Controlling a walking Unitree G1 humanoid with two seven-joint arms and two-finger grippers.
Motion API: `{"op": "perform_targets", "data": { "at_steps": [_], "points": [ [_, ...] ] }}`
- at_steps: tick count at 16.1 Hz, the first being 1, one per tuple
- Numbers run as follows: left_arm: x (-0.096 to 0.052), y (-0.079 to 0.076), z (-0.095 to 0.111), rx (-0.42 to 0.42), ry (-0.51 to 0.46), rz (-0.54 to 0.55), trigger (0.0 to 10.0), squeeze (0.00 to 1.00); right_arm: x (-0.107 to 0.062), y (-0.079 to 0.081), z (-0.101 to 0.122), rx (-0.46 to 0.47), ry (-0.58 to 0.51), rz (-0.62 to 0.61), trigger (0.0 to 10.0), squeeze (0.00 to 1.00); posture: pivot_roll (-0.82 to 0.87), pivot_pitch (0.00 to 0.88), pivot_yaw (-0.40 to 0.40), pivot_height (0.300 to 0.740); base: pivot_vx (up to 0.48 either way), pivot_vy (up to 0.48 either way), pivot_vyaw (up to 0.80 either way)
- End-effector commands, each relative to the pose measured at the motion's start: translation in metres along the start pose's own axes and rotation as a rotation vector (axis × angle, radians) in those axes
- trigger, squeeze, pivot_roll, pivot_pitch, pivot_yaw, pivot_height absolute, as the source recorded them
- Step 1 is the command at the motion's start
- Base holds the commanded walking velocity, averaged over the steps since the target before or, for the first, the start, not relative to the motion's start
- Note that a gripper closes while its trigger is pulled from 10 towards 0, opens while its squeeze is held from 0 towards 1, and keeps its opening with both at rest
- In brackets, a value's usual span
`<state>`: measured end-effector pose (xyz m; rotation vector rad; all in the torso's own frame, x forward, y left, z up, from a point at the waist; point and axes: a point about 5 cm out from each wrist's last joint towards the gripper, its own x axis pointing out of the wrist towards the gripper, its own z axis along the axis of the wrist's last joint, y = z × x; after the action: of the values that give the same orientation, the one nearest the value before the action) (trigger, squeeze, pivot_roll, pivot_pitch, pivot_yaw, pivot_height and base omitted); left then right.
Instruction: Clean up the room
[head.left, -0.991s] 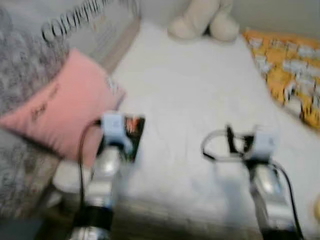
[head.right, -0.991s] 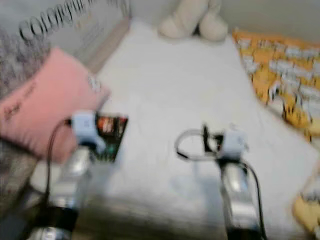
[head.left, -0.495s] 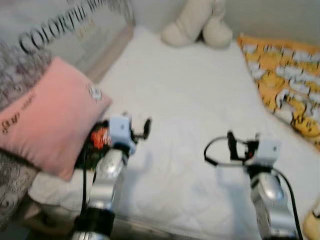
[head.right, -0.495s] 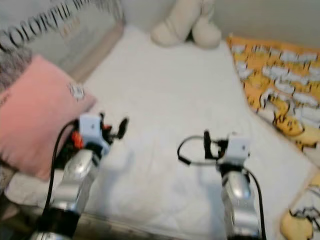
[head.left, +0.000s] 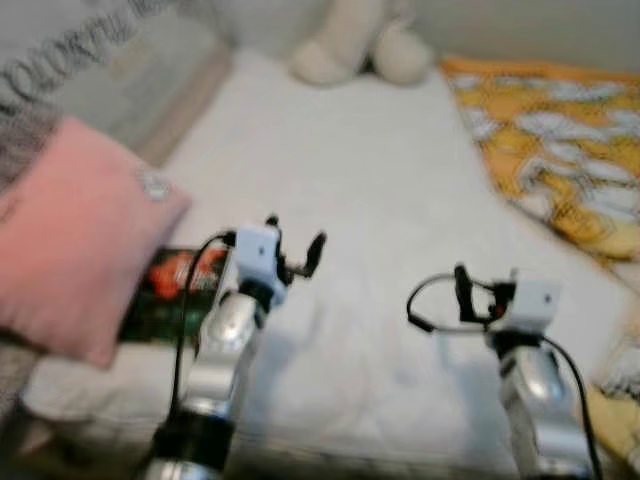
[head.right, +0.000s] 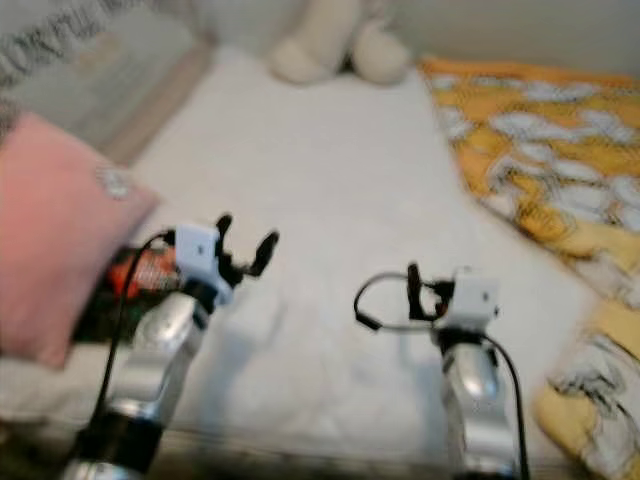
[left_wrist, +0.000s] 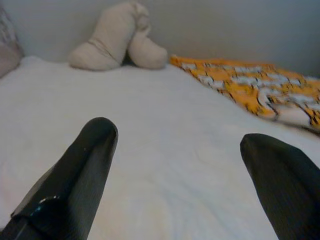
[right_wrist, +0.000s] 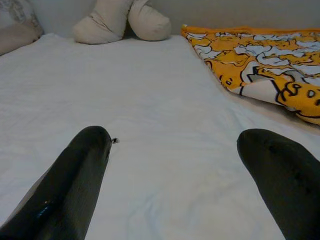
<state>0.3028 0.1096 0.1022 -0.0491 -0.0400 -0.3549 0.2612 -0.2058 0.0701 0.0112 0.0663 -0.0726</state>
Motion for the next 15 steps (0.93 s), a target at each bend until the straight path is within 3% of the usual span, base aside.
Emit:
{"op": "perform_targets", "data": {
  "at_steps": [1,4,8,11,15],
  "points": [
    [-0.002,0.003,0.0,-0.003,0.0,-0.004,10.0,0.0,0.001,0.002,0.003,-0.002,-0.006,0.006,10.0,0.0,-0.09,0.0,-0.016,0.74,0.0,0.0,-0.7],
    [-0.005,0.003,-0.001,-0.025,-0.001,-0.029,10.0,0.0,0.001,0.001,0.002,-0.001,-0.008,0.003,10.0,0.0,-0.09,0.0,-0.016,0.74,0.0,0.416,-0.7],
    [-0.004,0.001,-0.004,0.015,0.017,-0.043,10.0,0.0,0.003,0.001,0.001,0.0,-0.006,0.001,10.0,0.0,-0.07,0.0,-0.019,0.74,0.0,0.437,-0.7],
    [0.001,0.007,-0.008,-0.014,0.049,-0.001,10.0,0.0,0.004,0.002,0.002,0.002,-0.015,-0.001,10.0,0.0,-0.08,0.0,-0.02,0.74,0.0,0.0,-0.68],
    [0.006,0.011,-0.013,0.021,0.08,0.042,10.0,0.0,0.003,0.002,0.002,0.017,-0.023,-0.015,10.0,0.0,-0.09,0.0,-0.016,0.74,0.0,0.0,-0.66]
  ]
}}
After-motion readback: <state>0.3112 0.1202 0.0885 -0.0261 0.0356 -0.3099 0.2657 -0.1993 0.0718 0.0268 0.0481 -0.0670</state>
